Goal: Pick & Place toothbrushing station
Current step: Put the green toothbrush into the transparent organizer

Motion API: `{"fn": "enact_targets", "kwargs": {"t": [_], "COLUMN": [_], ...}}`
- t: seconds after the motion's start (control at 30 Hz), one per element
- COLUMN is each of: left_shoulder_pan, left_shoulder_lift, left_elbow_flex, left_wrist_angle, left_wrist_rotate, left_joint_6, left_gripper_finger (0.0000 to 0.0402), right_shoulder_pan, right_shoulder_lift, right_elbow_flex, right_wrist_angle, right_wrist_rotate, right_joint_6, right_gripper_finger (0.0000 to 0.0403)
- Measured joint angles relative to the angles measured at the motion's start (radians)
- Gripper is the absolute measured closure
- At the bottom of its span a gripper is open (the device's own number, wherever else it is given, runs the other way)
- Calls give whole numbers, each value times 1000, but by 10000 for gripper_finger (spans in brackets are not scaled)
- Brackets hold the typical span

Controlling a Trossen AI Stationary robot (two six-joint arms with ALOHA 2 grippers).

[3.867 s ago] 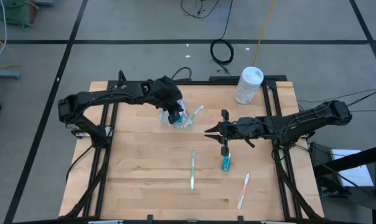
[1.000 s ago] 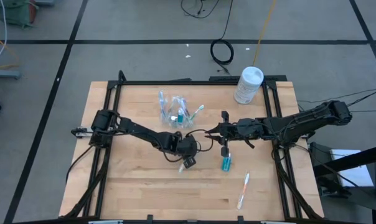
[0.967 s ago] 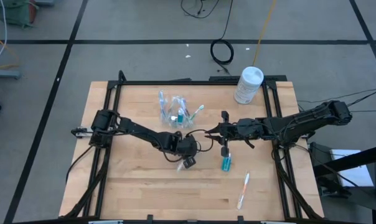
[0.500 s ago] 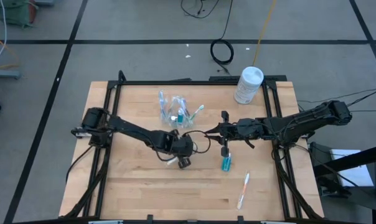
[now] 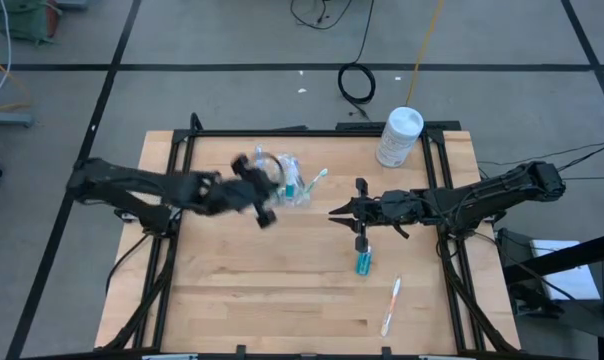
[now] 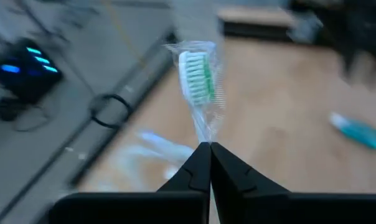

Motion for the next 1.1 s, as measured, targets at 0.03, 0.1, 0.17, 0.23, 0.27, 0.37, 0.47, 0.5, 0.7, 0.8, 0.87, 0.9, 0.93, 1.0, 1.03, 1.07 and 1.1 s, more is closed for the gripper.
{"fn": "enact_targets", "kwargs": {"t": [0.03,0.1,0.17,0.23,0.27,0.37,0.47,0.5,0.7,0.8,0.87,0.9,0.93,1.0,1.03,1.07,1.1], "left_shoulder_pan": [14,41,66,94,106,141,162,166,168,172,178,182,187,195,199,201,203], "left_shoulder_lift": [-26,-73,-107,-134,-143,-146,-135,-127,-100,-84,-81,-81,-81,-81,-81,-81,-81], "left_elbow_flex": [0,-17,-65,-151,-209,-389,-560,-610,-846,-920,-953,-964,-970,-974,-975,-975,-975], "left_wrist_angle": [8,53,147,313,403,741,1040,1122,1461,1523,1580,1608,1632,1638,1634,1631,1632], "left_wrist_rotate": [-25,-87,-129,-130,-122,-85,-78,-74,-73,-83,-83,-83,-83,-83,-83,-82,-82], "left_joint_6": [12,46,87,131,151,234,289,302,337,399,422,424,424,423,422,420,420], "left_gripper_finger": [394,389,391,397,398,392,390,393,392,396,398,397,395,394,396,398,399], "right_shoulder_pan": [0,0,0,0,0,0,0,0,0,0,0,0,0,0,0,0,0], "right_shoulder_lift": [0,0,0,0,0,0,0,0,0,0,0,0,0,0,0,0,0], "right_elbow_flex": [0,0,0,0,0,0,0,0,0,0,0,0,0,0,0,0,0], "right_wrist_angle": [0,0,0,1,2,5,8,8,29,48,50,49,49,49,49,48,47], "right_wrist_rotate": [0,0,0,0,0,0,0,0,0,0,0,0,0,0,0,0,0], "right_joint_6": [0,0,-4,-7,-7,-7,-8,-8,-63,-78,-79,-79,-79,-79,-79,-79,-79], "right_gripper_finger": [348,348,349,348,349,349,349,349,349,349,349,349,348,348,349,348,349]}}
